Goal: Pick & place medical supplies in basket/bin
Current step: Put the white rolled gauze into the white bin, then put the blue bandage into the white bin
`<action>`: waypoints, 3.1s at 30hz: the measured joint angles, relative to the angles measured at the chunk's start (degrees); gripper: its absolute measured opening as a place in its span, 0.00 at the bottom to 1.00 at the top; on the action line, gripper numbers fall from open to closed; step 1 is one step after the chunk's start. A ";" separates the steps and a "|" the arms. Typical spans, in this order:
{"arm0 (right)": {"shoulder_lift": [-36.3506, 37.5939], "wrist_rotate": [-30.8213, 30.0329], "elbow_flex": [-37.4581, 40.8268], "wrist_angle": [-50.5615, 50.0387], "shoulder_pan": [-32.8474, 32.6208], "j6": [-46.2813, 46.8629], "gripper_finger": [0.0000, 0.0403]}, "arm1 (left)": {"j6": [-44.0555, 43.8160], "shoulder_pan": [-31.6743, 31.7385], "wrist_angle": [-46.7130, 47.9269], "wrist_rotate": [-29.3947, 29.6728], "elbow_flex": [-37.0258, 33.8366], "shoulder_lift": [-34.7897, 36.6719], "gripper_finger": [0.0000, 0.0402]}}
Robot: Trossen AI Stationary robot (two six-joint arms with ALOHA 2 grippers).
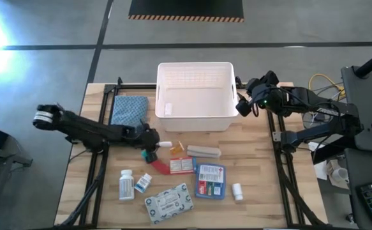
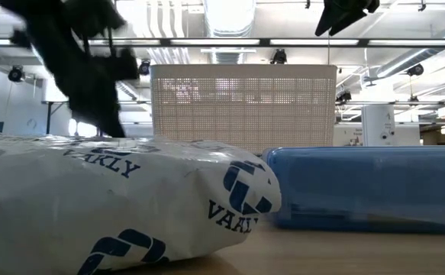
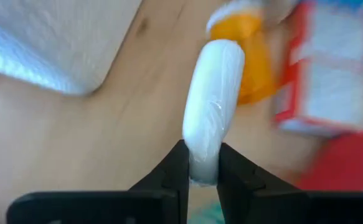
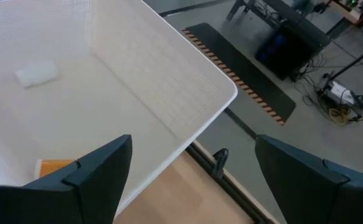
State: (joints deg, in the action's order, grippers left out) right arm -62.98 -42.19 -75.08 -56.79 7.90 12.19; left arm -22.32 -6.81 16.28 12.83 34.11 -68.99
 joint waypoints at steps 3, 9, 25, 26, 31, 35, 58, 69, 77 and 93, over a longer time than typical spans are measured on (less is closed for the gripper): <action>0.00 0.16 -0.30 0.10 -0.02 -0.22 0.81 | -4.83 -3.80 6.75 3.05 5.78 4.29 0.10; 0.00 3.32 -0.30 0.25 -0.01 -2.11 0.81 | -9.29 -7.96 12.26 8.02 21.49 6.74 0.10; 2.18 6.57 -0.28 -0.05 -0.25 -2.93 0.81 | 20.30 24.03 28.04 1.87 54.75 -15.49 0.13; 2.49 6.66 -0.28 -0.10 -0.32 -2.36 0.81 | 20.26 25.19 29.00 1.34 55.66 -16.77 0.16; 4.51 6.69 -0.28 -0.70 -1.44 0.47 0.81 | 22.25 26.47 35.12 1.29 61.66 -22.01 0.36; 5.60 6.64 0.07 -2.41 -1.68 1.12 0.81 | 22.09 24.89 42.49 4.90 67.26 -23.07 0.55; 3.00 6.56 0.45 0.04 -1.64 -3.13 0.81 | -51.90 -10.51 63.06 -3.45 43.66 -16.13 0.71; 2.95 8.04 0.47 0.09 -1.66 -2.04 0.81 | -53.87 -11.12 44.93 -5.35 27.51 -16.02 0.71; 2.91 8.17 0.49 0.09 -1.66 -1.43 0.81 | -54.12 -10.34 36.87 -5.39 20.28 -16.02 0.71; 2.91 8.15 0.49 0.10 -1.66 1.39 0.81 | -47.07 -4.44 33.80 -4.83 17.14 -15.93 0.71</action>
State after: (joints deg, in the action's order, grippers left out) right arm -60.07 -34.04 -74.59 -56.69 6.24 13.58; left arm -69.40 -11.25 50.09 8.01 51.25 -84.93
